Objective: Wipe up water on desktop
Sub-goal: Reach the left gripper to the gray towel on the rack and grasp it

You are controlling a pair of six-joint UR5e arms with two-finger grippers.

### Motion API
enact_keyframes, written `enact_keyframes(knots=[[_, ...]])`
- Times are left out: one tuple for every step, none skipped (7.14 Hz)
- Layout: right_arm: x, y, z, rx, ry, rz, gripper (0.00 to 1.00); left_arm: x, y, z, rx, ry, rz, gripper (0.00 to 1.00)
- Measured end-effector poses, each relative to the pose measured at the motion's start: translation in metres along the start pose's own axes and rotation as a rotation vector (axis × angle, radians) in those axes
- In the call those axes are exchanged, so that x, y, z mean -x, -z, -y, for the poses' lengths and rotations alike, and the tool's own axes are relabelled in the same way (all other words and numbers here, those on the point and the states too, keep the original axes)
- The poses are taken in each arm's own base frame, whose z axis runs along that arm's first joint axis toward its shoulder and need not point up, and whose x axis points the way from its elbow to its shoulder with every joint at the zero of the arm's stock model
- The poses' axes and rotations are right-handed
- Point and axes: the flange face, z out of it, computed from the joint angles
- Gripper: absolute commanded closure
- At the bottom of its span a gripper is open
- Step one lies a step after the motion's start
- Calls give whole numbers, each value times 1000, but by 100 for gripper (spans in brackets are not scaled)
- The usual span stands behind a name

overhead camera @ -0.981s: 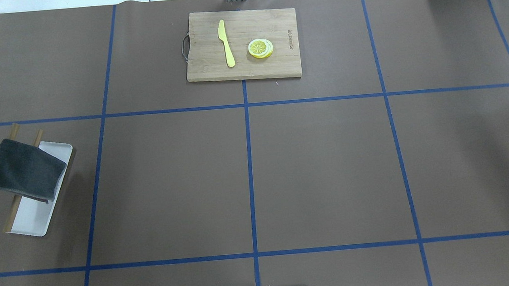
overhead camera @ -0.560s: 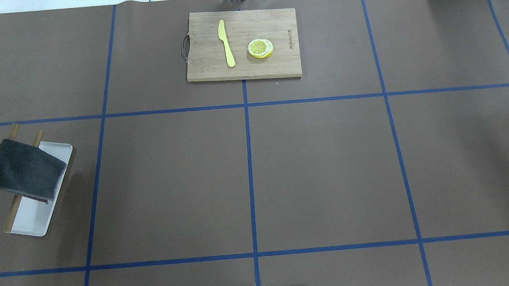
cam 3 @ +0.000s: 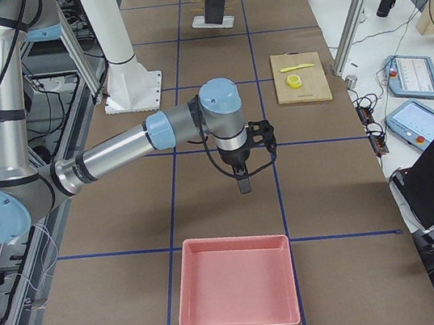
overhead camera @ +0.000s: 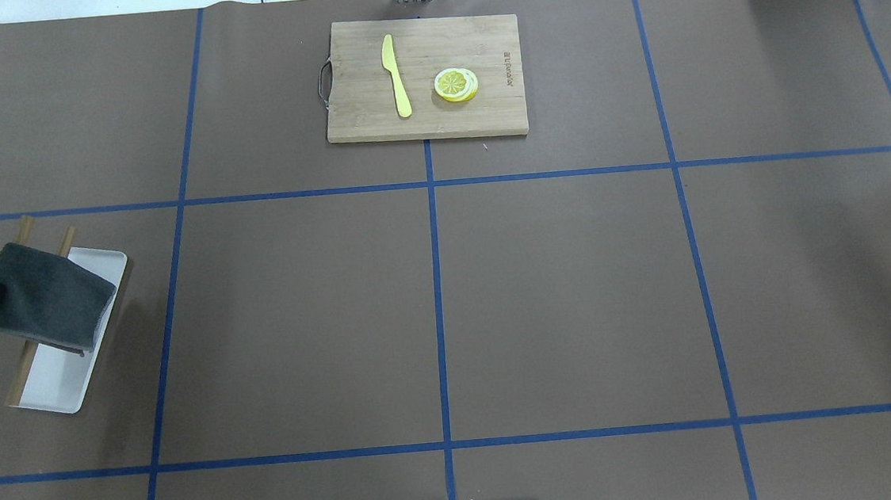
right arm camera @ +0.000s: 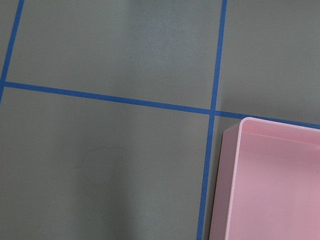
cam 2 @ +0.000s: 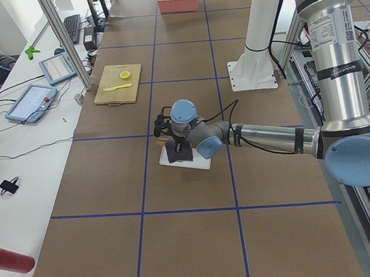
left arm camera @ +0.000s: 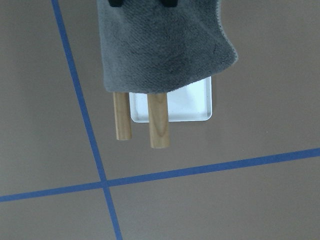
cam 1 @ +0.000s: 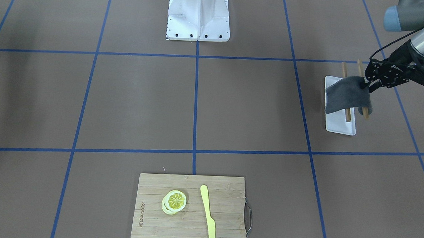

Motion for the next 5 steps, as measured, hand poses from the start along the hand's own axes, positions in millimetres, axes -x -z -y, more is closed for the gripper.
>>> enact_keyframes(knots=[[0, 0, 0, 0, 0, 0, 0, -1, -2, -1, 3, -4, -2, 67], [0, 0, 0, 0, 0, 0, 0, -1, -3, -2, 4, -7, -4, 81], [0, 0, 0, 0, 0, 1, 0, -1, -4, -2, 5, -8, -4, 100], [0, 0, 0, 0, 0, 1, 0, -1, -4, -2, 4, -10, -6, 100], [0, 0, 0, 0, 0, 1, 0, -2, -3, -3, 1, -15, -9, 100]])
